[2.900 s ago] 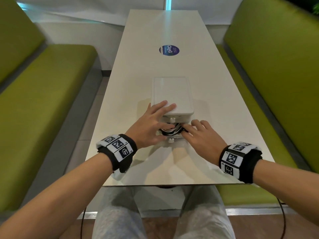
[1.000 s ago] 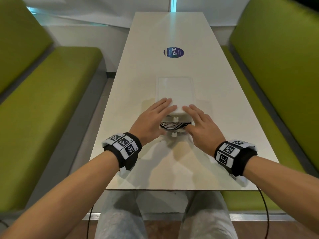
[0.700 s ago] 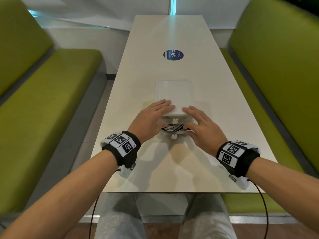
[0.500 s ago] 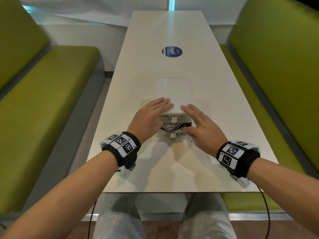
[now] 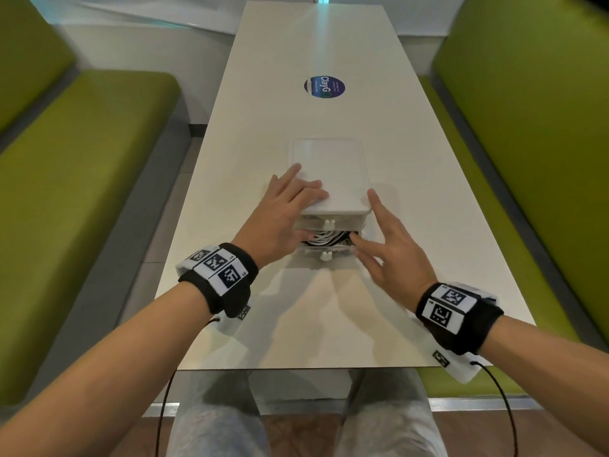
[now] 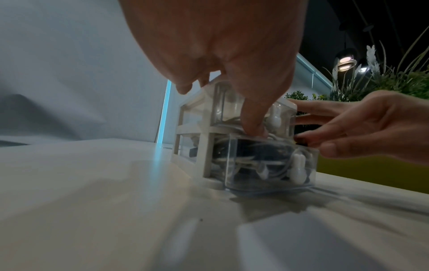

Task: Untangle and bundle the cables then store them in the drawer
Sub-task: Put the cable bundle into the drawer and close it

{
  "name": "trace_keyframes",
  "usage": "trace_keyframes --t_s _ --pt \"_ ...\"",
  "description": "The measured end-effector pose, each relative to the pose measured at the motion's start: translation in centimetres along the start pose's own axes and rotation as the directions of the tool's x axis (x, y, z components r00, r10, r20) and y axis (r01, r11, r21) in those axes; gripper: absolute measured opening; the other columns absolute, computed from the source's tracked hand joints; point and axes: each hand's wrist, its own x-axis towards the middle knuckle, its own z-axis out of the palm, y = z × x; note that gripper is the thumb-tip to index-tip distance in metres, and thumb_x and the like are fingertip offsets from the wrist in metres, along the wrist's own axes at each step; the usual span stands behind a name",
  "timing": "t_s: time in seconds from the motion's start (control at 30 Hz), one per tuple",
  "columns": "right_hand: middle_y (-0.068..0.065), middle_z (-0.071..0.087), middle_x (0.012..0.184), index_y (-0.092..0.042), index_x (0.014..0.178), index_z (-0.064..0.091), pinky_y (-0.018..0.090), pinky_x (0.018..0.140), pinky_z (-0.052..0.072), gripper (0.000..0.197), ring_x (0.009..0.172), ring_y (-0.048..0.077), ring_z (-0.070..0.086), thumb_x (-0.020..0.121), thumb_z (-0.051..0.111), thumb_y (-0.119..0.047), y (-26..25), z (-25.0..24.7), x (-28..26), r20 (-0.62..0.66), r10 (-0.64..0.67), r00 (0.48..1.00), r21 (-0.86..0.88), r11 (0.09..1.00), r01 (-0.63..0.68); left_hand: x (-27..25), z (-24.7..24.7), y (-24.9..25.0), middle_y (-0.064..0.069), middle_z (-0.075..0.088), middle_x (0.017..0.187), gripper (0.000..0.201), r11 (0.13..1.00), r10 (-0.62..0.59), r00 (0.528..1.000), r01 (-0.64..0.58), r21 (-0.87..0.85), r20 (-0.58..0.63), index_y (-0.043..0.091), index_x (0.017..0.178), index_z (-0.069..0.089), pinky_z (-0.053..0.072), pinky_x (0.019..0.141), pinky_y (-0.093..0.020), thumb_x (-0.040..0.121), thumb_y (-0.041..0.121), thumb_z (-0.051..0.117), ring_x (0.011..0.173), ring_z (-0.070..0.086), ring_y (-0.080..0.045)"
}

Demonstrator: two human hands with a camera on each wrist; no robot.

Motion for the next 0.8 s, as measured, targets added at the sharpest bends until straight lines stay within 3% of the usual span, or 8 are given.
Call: trace_keyframes --t_s 0.1,0.23,0.3,0.43,0.53,0.63,0.7,0.8 --pt "0.014 0.009 0.16 -0.023 0.108 0.071 0.035 0.08 0.056 0.021 0.141 0.031 0.031 0.087 0.07 -0.027 -0.5 0.5 -0.1 0.055 0.024 0.998 -0.043 0.999 -0.022 0.2 0.1 0.0 -0.001 0.045 0.141 0.066 1.0 -0.002 1.0 0.002 -0.023 0.011 0.016 0.13 0.048 0.027 0.115 -0.043 0.073 0.014 0.08 0.145 0.018 -0.029" --pt "0.021 0.017 0.157 -0.022 0.104 0.071 0.045 0.084 0.055 0.024 0.133 0.039 0.04 0.081 0.074 -0.024 -1.4 1.2 0.6 0.057 0.119 0.991 -0.207 0.973 -0.105 0.0 0.1 -0.4 -0.004 0.046 0.14 0.066 0.999 0.018 1.0 -0.018 -0.034 0.005 0.014 0.13 0.05 0.028 0.114 -0.04 0.072 0.021 0.081 0.144 0.02 -0.03" --pt "0.022 0.015 0.157 -0.022 0.111 0.069 0.045 0.087 0.053 0.029 0.133 0.039 0.04 0.082 0.072 -0.025 -1.5 1.5 0.9 0.062 0.145 0.988 -0.294 0.948 -0.121 0.0 0.2 -0.4 -0.004 0.046 0.14 0.069 0.999 0.013 1.0 -0.013 -0.043 0.002 0.014 0.13 0.05 0.028 0.114 -0.039 0.07 0.027 0.083 0.143 0.02 -0.03" --pt "0.021 0.013 0.155 -0.025 0.118 0.064 0.044 0.077 0.054 0.035 0.123 0.038 0.039 0.084 0.07 -0.025 -1.0 1.8 1.0 0.079 0.137 0.987 -0.345 0.933 -0.101 0.4 0.3 -0.4 -0.006 0.048 0.135 0.068 0.999 0.009 1.0 -0.009 -0.039 -0.004 0.012 0.126 0.053 0.029 0.113 -0.041 0.067 0.028 0.085 0.141 0.024 -0.033" --pt "0.022 0.021 0.151 -0.025 0.11 0.068 0.045 0.075 0.049 0.028 0.112 0.037 0.039 0.082 0.072 -0.025 -0.7 1.2 1.4 0.097 0.097 0.991 -0.4 0.915 -0.05 0.3 0.3 -0.6 -0.007 0.048 0.135 0.07 0.999 0.016 1.0 -0.016 -0.045 -0.001 0.011 0.127 0.053 0.029 0.113 -0.042 0.067 0.03 0.085 0.141 0.024 -0.034" --pt "0.021 0.033 0.142 -0.031 0.099 0.072 0.045 0.074 0.043 0.021 0.102 0.034 0.04 0.079 0.075 -0.033 0.2 0.0 2.3 0.126 0.013 0.992 -0.438 0.898 0.043 0.3 0.2 -0.5 -0.006 0.045 0.138 0.081 0.998 0.017 0.999 -0.015 -0.058 0.028 0.013 0.13 0.051 0.027 0.113 -0.039 0.063 0.043 0.085 0.142 0.019 -0.032" --pt "0.021 0.031 0.141 -0.034 0.101 0.072 0.045 0.075 0.041 0.018 0.102 0.034 0.039 0.083 0.069 -0.038 0.7 -0.4 2.6 0.182 -0.031 0.983 -0.487 0.865 0.117 0.3 0.1 -0.3 -0.007 0.043 0.138 0.088 0.999 0.01 0.999 -0.008 -0.052 0.044 0.013 0.13 0.05 0.026 0.113 -0.038 0.058 0.05 0.085 0.142 0.018 -0.032" --pt "0.023 0.023 0.147 -0.033 0.112 0.064 0.05 0.085 0.038 0.022 0.112 0.039 0.038 0.09 0.061 -0.032 1.0 -0.1 2.0 0.226 -0.067 0.972 -0.564 0.804 0.187 0.3 0.3 -0.2 -0.008 0.042 0.137 0.092 0.999 0.009 0.999 -0.008 -0.032 0.049 0.012 0.129 0.049 0.029 0.112 -0.042 0.055 0.052 0.085 0.142 0.018 -0.034"
